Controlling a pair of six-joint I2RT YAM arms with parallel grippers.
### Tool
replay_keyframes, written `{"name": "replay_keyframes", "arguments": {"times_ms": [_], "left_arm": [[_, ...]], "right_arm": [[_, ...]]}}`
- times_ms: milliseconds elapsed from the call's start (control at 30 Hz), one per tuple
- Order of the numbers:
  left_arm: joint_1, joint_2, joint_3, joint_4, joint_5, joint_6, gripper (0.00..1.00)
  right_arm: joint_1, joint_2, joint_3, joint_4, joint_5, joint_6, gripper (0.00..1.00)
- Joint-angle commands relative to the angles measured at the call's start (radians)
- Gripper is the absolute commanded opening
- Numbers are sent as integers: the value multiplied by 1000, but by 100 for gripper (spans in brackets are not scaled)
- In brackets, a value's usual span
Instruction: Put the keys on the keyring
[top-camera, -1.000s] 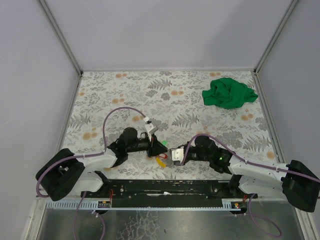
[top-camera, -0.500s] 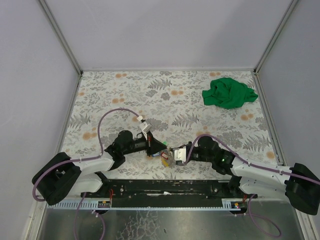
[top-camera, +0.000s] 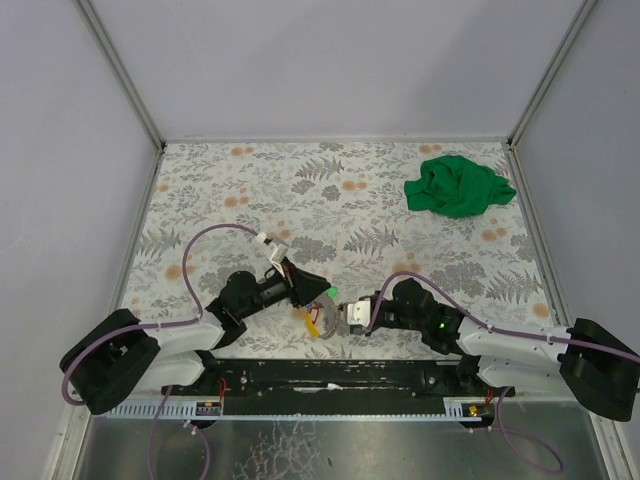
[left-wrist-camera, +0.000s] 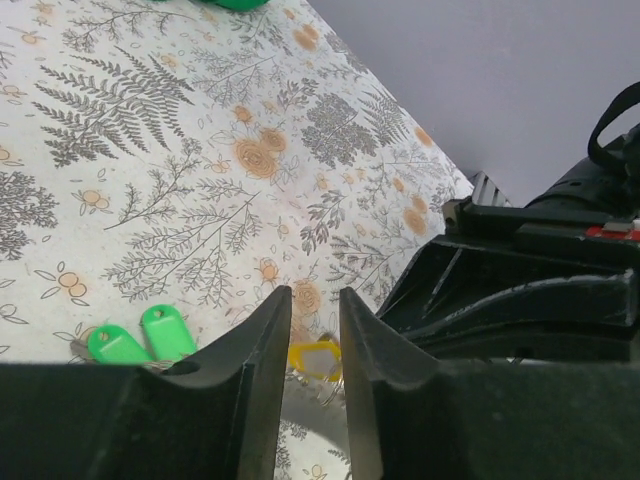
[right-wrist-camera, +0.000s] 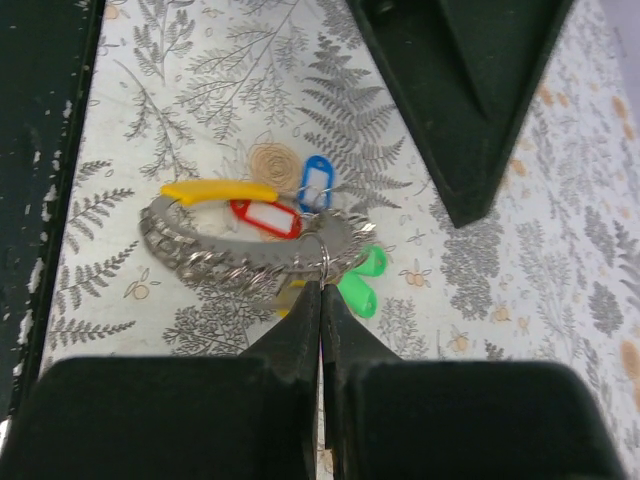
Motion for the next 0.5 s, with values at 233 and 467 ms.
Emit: {"name": "replay_keyframes", "arguments": {"times_ms": [233,467], "left_arm": [[44,-79,67,-267,259,177,56],[47,9,138,-323,384,256,55]], "right_arm": [[9,-59,128,-138,82,-140,0],[9,-45,176,-231,50,-146,0]]}}
